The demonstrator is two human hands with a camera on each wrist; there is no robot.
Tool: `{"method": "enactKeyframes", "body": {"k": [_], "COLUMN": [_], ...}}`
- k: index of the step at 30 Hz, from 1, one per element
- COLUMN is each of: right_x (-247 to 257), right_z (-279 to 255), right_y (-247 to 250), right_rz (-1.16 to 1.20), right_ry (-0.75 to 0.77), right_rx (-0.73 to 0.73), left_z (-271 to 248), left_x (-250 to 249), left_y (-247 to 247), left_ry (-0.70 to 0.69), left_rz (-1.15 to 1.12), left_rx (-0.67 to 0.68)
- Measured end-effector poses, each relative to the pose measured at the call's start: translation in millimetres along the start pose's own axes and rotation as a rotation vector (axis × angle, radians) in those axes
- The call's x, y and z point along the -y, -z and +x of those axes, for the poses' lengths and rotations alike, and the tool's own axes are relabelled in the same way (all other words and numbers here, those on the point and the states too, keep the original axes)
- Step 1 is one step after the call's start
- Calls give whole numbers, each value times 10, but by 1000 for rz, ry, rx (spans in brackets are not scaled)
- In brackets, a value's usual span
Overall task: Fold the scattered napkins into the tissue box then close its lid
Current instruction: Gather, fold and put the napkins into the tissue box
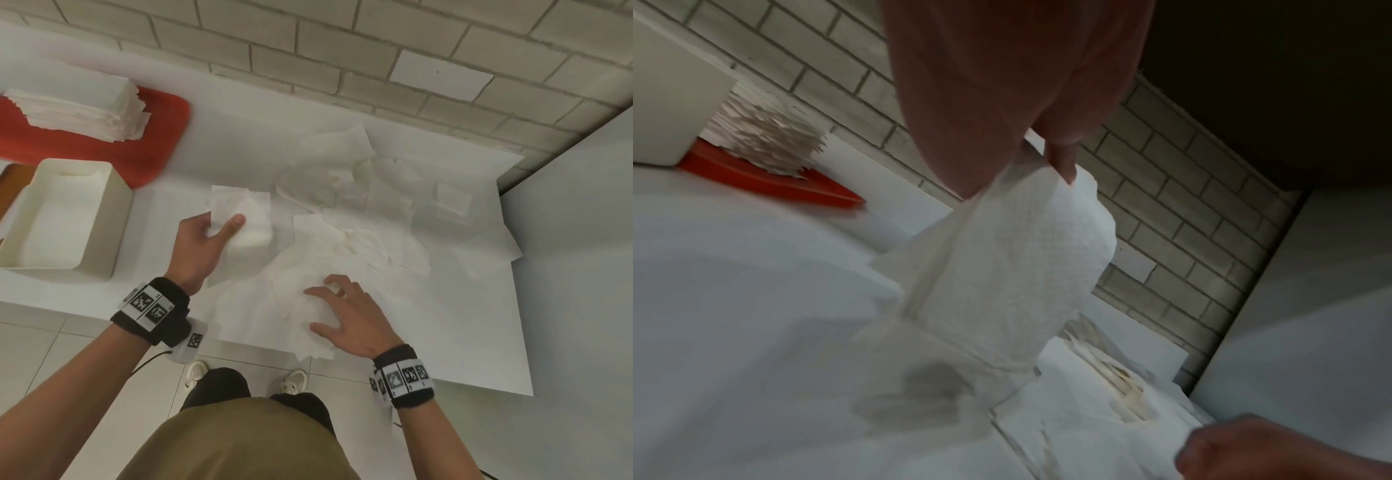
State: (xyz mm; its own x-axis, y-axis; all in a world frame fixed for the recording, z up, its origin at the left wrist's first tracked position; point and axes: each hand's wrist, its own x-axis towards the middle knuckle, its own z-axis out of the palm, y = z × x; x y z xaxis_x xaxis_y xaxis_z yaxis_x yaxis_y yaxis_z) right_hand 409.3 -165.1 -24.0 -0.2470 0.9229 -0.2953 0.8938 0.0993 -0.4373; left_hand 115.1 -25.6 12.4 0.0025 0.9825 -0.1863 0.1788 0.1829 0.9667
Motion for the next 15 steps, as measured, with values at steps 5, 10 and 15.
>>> {"method": "enactKeyframes", "body": {"k": [5,10,15], "right_x": [-202,-137,515], "right_z": [312,241,32], "right_y": [-163,216,815], "right_rz": [31,471,938], "right_ry": [73,91,242], "right_rx": [-8,-276,-341], "left_z": [-154,-222,-313], "left_x": [44,67,48], "left_y": [-120,-203,-340], "left_ry": [17,21,-5], "left_rz": [8,-43,-91], "left_rx": [41,24,47]}}
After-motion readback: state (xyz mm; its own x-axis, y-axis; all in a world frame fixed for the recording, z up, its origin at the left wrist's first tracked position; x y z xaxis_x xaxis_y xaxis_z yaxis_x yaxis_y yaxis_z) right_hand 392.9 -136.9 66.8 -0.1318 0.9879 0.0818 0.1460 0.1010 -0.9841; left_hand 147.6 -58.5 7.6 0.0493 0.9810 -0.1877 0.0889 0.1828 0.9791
